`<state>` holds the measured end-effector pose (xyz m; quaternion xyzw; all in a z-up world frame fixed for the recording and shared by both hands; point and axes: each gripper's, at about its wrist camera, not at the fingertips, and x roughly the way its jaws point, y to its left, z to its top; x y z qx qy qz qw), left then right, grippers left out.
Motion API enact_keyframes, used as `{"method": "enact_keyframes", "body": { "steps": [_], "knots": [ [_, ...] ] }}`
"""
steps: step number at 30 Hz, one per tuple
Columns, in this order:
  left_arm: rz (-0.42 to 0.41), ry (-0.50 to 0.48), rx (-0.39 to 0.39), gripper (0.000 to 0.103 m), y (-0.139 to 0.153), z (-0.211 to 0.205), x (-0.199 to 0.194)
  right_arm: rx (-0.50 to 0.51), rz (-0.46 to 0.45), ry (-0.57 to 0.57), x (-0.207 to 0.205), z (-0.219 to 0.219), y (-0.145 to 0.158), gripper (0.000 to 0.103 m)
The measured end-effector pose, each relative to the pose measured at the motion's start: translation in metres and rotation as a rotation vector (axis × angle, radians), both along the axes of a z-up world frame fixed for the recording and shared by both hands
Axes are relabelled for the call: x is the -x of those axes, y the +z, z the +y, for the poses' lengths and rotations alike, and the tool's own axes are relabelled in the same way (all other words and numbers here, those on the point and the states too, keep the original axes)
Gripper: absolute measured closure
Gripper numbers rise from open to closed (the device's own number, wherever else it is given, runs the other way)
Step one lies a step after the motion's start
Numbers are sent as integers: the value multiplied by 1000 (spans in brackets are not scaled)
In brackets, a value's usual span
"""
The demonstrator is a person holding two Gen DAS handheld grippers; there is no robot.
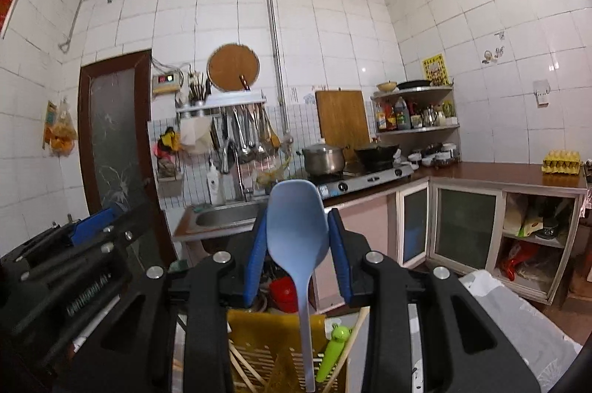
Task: Organize utensils
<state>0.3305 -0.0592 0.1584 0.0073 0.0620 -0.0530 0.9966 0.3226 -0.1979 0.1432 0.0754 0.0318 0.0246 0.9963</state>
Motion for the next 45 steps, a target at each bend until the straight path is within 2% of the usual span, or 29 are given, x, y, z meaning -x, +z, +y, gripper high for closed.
{"method": "enact_keyframes", "body": {
  "steps": [2,6,17,19,20,22,24,29,31,37,42,45],
  "knots": [
    [17,2,-18,69,-13,-3,-6,-1,20,-1,-5,-1,-9,70],
    [70,1,5,69,-28,3,-16,13,50,-17,-12,-6,-20,70],
    [150,11,6,68,-42,13,-21,29,176,-35,-23,-19,-46,68],
    [150,19,-3,56,-39,16,-17,36,198,-47,-23,-20,-45,51],
    [149,26,-9,52,-37,18,-13,38,206,-53,-21,-23,-43,49],
    [142,38,-13,39,-32,24,-1,47,214,-63,-14,-27,-40,47],
    [146,45,-13,31,-27,32,12,47,228,-63,-7,-33,-35,43],
    [121,68,-19,14,-21,46,56,35,237,-65,33,-45,-28,28],
    [115,65,-10,7,-21,52,75,30,236,-58,50,-48,-30,16],
    [106,51,-38,5,-40,52,145,24,250,-43,112,-46,-55,4],
    [129,23,-14,5,-73,49,192,52,266,-30,164,-28,-84,4],
    [140,28,19,5,-97,52,217,75,243,-24,192,-18,-99,4]
  ]
}}
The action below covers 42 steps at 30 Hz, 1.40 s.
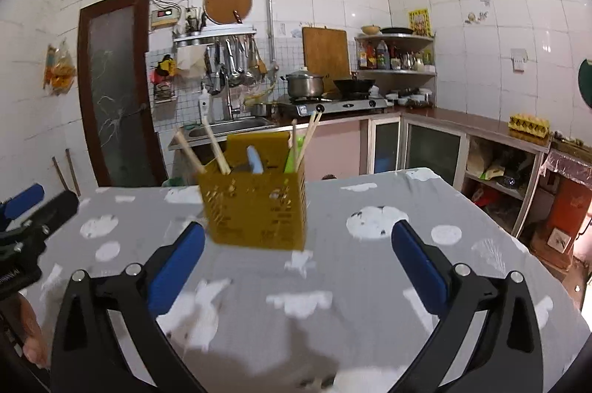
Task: Organize utensils
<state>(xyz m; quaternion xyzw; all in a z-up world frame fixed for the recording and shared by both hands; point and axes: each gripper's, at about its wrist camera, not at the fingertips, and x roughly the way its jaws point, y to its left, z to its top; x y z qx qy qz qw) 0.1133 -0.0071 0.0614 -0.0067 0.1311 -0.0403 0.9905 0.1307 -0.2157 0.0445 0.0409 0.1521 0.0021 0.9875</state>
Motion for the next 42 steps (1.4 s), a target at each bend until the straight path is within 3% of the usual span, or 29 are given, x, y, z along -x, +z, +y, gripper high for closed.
{"method": "enact_keyframes", "body": {
  "steps": [6,13,24,42],
  "knots": [
    [-17,-9,-37,5,-41,4,26,46,-29,-9,39,11,-33,4],
    [-49,-21,-50,5,-54,3,33,50,-65,-4,50,13,-49,4],
    [-24,-24,7,5,-60,15,30,55,-80,-18,55,14,-52,4],
    [-33,-18,-20,5,-61,11,34,53,-94,-45,62,12,-52,4]
  ]
}}
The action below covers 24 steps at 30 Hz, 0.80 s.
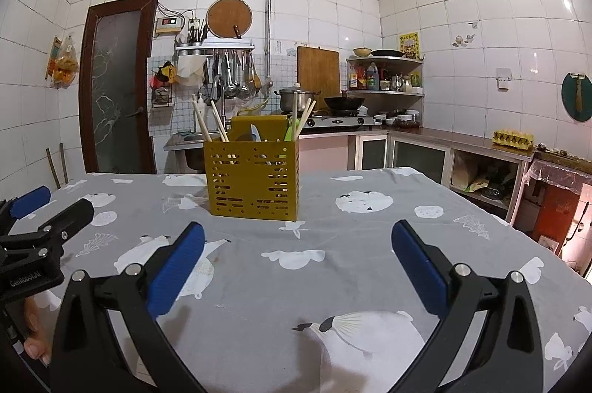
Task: Organize utensils
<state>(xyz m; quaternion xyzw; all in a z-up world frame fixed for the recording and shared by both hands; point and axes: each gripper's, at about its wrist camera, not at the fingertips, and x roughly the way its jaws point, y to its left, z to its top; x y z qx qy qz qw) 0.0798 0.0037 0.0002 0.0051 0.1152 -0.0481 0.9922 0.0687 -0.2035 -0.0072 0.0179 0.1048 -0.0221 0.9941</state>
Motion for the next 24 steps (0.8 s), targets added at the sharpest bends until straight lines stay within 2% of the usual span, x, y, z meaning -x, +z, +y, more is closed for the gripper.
{"method": "enact_keyframes", "body": {
  "steps": [24],
  "knots": [
    [1,0,3,5,0,1,-1,4,-6,-2,1,-2,2,4]
  ]
}}
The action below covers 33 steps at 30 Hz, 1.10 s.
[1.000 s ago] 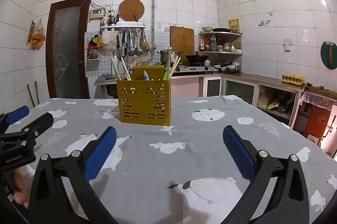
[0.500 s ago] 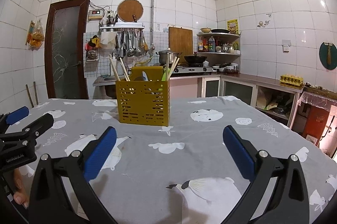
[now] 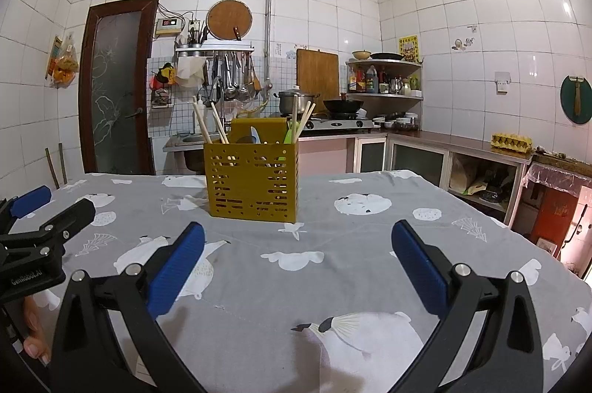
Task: Organize utensils
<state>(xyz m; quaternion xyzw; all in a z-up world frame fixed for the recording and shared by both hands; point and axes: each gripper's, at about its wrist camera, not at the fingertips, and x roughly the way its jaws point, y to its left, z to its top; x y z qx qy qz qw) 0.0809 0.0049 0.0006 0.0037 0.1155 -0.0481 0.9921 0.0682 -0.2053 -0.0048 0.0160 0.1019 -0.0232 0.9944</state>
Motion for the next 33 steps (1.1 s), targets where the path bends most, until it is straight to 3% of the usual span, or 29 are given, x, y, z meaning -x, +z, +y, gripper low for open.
{"method": "enact_keyframes", "body": {
  "steps": [33],
  "knots": [
    [-2,-1,-1,5,-1,0,0,8,-8,-2,1,2,1,4]
  ]
}}
